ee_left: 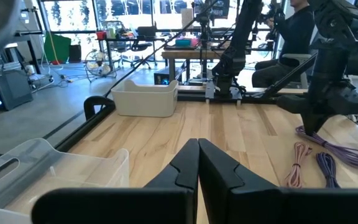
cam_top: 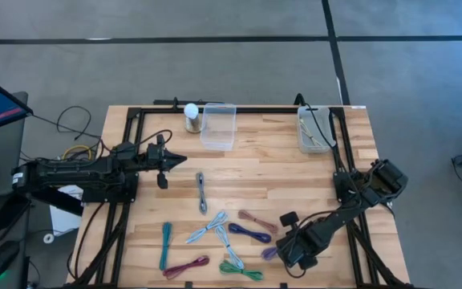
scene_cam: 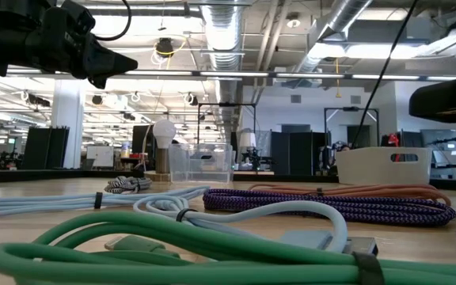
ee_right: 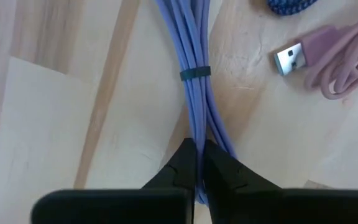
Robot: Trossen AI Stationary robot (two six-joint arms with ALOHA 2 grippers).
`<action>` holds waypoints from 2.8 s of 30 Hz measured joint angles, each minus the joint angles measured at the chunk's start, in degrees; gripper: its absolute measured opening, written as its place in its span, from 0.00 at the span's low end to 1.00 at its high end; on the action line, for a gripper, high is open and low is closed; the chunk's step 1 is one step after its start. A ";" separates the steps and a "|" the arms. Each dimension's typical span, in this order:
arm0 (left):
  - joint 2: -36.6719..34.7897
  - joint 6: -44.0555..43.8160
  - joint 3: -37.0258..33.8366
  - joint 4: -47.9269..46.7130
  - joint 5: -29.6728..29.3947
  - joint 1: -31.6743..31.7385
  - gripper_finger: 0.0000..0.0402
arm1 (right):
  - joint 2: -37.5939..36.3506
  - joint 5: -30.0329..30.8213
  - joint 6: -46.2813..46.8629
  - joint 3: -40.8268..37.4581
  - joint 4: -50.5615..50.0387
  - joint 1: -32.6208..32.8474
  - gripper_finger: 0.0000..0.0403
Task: Pick & Place USB Port
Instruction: Put the purple charger cable into the white bin
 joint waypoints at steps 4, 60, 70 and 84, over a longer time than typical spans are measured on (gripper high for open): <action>0.00 0.00 0.00 0.00 0.01 -0.01 0.02 | 0.00 0.02 -0.92 0.42 -0.79 -0.04 0.03; 0.00 0.04 0.00 0.00 0.00 0.00 0.02 | -46.06 41.18 9.01 5.81 -35.60 -23.35 0.02; 0.00 0.04 0.00 0.00 0.00 0.00 0.02 | -49.52 43.82 3.61 5.79 -36.46 -37.16 0.02; 0.00 0.04 0.00 -0.01 0.00 -0.02 0.02 | -49.59 38.78 -7.97 -3.42 -29.78 -56.25 0.02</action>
